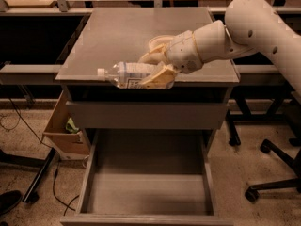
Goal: Place blue plastic bottle into middle drawer
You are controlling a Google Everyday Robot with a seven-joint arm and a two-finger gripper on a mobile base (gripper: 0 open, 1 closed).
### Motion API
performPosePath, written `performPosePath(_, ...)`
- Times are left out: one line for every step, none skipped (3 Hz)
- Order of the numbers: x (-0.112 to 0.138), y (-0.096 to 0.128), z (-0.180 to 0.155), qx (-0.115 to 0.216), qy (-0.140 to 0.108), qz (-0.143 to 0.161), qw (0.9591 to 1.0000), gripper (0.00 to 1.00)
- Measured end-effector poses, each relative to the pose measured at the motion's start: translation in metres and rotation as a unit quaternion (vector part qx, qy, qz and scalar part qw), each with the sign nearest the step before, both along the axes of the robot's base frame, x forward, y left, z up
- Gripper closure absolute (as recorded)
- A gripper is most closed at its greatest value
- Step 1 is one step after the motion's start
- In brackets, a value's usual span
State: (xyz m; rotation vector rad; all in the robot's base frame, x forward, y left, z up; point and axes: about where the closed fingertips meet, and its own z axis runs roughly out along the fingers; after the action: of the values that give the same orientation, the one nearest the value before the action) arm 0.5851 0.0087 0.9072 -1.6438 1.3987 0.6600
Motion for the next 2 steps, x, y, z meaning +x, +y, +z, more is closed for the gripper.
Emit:
performPosePath(-0.0069,0.0003,-0.0031,-0.006,0.000,0.015,0.9999,1.00)
performPosePath(-0.0069,0.0003,-0.0031,-0.006,0.000,0.015,0.9999,1.00)
